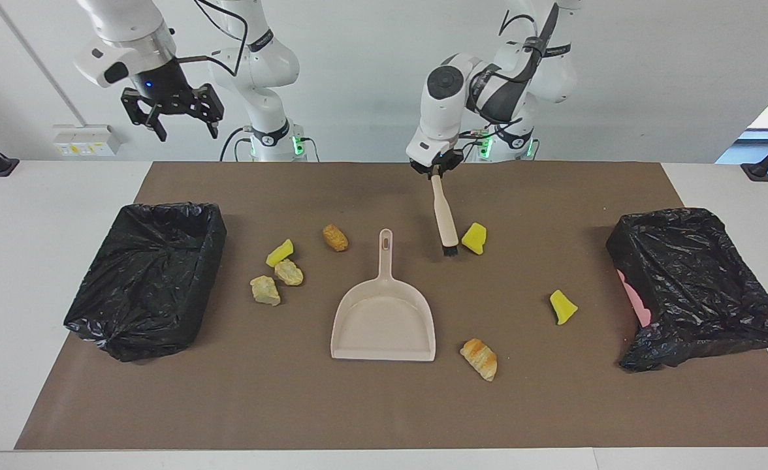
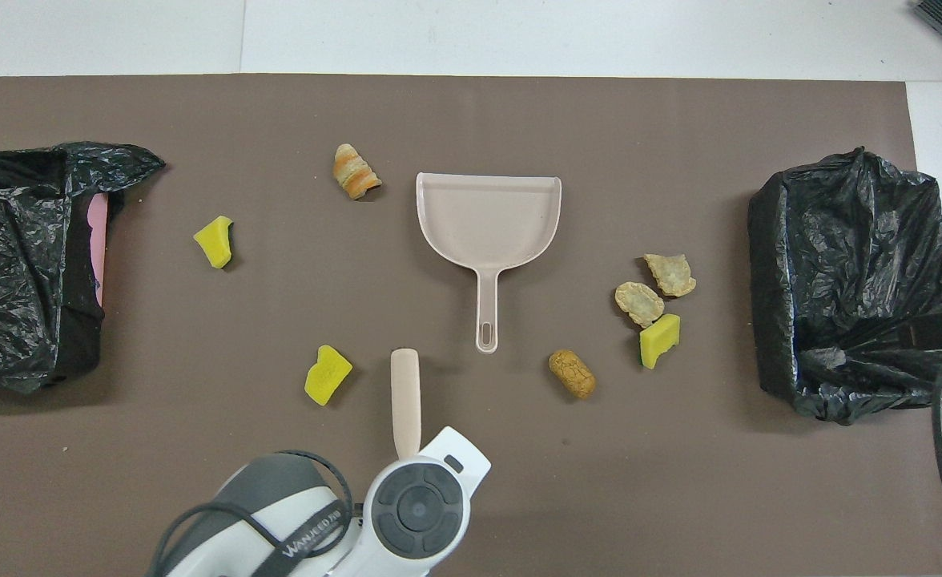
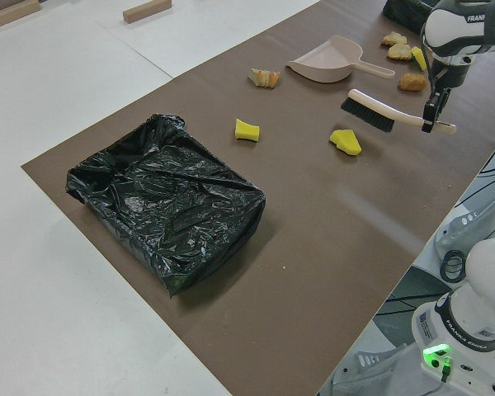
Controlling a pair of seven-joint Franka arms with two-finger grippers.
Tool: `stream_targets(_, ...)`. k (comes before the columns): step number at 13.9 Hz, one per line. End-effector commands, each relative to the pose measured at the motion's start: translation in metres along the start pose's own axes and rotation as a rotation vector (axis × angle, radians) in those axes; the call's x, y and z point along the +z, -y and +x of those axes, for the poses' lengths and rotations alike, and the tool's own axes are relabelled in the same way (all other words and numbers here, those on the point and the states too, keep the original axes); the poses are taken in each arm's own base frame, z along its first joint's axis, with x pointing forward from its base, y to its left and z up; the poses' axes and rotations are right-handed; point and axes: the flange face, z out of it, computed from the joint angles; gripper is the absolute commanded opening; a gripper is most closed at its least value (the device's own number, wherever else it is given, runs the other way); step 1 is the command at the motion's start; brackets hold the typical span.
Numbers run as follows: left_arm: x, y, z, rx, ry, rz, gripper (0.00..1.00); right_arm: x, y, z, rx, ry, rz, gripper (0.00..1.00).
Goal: Sweep and dump trash in bin
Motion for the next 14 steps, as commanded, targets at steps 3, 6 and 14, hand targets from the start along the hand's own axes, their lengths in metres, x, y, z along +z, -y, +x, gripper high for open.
stream_targets(3, -0.006, 0.029, -0.020, -0.030, 0.125, 0.121, 0.00, 0.083, 0.108, 0.064, 0.042, 0.030, -0.006, 1.00)
stream_targets(6, -0.003, 0.025, -0.030, -0.177, 0.088, 0.109, 0.00, 0.141, 0.164, 0.104, 0.114, -0.006, 0.000, 1.00)
stream_targets(14, 0.009, 0.023, -0.051, 0.292, 0.075, 0.071, 0.00, 0.234, 0.274, 0.115, 0.144, 0.014, 0.065, 1.00)
